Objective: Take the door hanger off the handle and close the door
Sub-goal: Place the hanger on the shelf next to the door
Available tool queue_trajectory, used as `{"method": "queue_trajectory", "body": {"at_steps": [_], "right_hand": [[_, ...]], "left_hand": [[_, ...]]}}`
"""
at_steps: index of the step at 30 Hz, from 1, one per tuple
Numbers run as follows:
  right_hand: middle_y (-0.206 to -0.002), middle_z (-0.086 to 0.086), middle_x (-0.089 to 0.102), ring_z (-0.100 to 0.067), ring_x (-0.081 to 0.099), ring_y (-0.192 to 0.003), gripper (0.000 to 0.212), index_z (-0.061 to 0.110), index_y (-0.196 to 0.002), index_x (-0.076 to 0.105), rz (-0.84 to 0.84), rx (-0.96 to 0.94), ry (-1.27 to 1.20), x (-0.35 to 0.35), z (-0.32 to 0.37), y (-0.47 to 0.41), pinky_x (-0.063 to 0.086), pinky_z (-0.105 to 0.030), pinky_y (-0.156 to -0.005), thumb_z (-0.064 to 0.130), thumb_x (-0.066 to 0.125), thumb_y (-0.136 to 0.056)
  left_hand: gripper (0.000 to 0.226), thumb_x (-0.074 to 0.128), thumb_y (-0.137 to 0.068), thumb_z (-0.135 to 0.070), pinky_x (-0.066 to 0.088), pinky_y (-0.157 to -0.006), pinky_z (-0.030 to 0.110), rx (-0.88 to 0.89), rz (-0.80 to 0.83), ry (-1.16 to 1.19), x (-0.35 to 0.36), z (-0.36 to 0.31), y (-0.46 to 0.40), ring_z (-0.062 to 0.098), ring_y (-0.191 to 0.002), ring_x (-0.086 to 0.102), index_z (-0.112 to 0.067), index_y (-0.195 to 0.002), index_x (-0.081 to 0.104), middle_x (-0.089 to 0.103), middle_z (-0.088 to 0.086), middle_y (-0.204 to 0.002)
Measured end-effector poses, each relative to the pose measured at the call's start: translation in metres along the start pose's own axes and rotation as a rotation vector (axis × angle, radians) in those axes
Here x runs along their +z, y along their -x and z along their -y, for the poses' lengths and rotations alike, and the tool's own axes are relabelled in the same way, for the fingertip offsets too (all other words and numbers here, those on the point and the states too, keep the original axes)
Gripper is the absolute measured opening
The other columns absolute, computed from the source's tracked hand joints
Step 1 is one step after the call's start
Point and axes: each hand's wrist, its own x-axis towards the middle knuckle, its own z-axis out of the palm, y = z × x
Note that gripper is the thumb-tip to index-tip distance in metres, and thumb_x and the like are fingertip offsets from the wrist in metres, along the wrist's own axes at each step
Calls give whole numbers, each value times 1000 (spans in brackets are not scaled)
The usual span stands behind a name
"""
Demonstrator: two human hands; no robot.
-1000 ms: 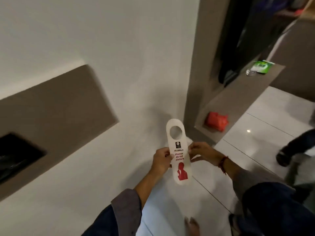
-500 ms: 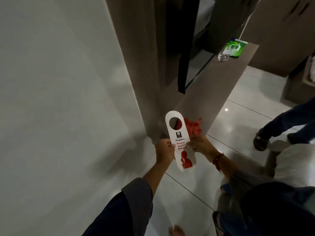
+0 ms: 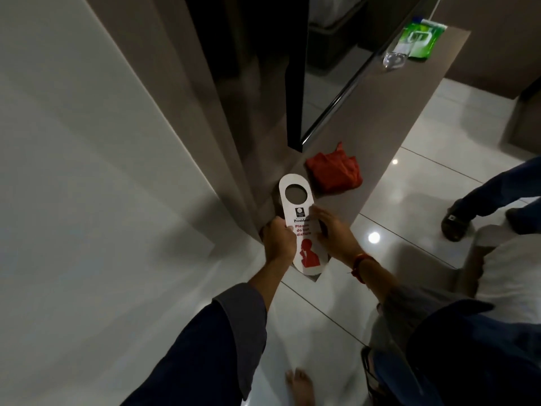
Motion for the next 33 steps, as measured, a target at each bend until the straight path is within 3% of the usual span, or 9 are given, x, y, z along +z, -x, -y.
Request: {"method": "queue_trajectory", "body": {"at_steps": [2, 9, 13, 17, 20, 22, 25, 28, 33], "right_hand": [[-165, -4, 40, -31, 56, -138, 57, 18, -152, 48, 46, -13, 67, 0, -4, -2, 53, -48, -109, 2, 59, -99], [-166, 0, 38, -29, 55, -139, 60, 21, -153, 48, 75, -45, 183, 3, -9, -7, 56, -45, -106, 1, 62, -97], [-171, -2, 29, -31, 42, -150, 64, 19, -159, 39, 111, -55, 210, 2, -4, -4, 49, -50, -114, 3, 58, -100], [-174, -1, 17, -30, 24, -159, 68, 21, -164, 26, 66, 2, 184, 1, 17, 13, 40, -56, -120, 14, 57, -103], [-174, -7, 17, -33, 29, -157, 70, 15, -165, 25, 41, -84, 305, 12, 40, 40, 42, -56, -119, 16, 60, -103], [-174, -11, 18, -32, 22, -160, 66, 10, -163, 27, 13, -142, 352, 24, 60, 61, 35, -55, -124, 14, 57, -105], [-172, -14, 24, -35, 20, -160, 59, 8, -161, 32, 27, -230, 389, 52, 95, 93, 25, -55, -128, 12, 53, -106], [-173, -10, 19, -31, 13, -162, 58, 9, -164, 24, 95, -326, 399, 89, 135, 128, 14, -45, -131, 23, 42, -111], [-173, -10, 20, -28, 12, -162, 57, 9, -164, 26, 191, -592, 375, 171, 227, 211, 16, -37, -129, 23, 44, -111]], "left_hand": [[24, 63, -97, -20, 62, -86, 45, 18, -3, -105, 2, -1, -3, 31, -106, 70, -3, -114, 62, 69, 16, -122], [42, 68, -92, -37, 59, -93, 43, 216, -43, -495, 2, 8, 0, 30, -106, 69, -9, -122, 58, 67, 13, -122], [37, 66, -94, -32, 57, -96, 43, 326, 47, -494, -6, 15, 7, 28, -109, 67, -11, -123, 59, 65, 11, -123], [24, 60, -98, -24, 60, -89, 37, 393, 88, -384, -24, 19, 26, 24, -105, 67, -13, -119, 63, 67, 7, -118], [19, 57, -100, -29, 59, -83, 36, 459, 37, -358, -50, 35, 55, 22, -96, 66, -16, -112, 64, 69, 4, -108], [27, 57, -98, -28, 56, -89, 38, 487, -57, -375, -72, 49, 77, 25, -107, 63, -15, -121, 63, 68, 6, -118], [49, 58, -95, -27, 51, -97, 43, 456, -159, -462, -111, 77, 110, 30, -123, 54, -9, -140, 51, 59, 12, -136], [60, 60, -91, -28, 50, -97, 46, 360, -227, -481, -162, 120, 155, 34, -123, 52, -7, -144, 44, 54, 16, -140], [62, 59, -89, -28, 51, -90, 45, 173, -440, -477, -262, 213, 263, 34, -116, 55, -7, -144, 43, 57, 16, -134]]}}
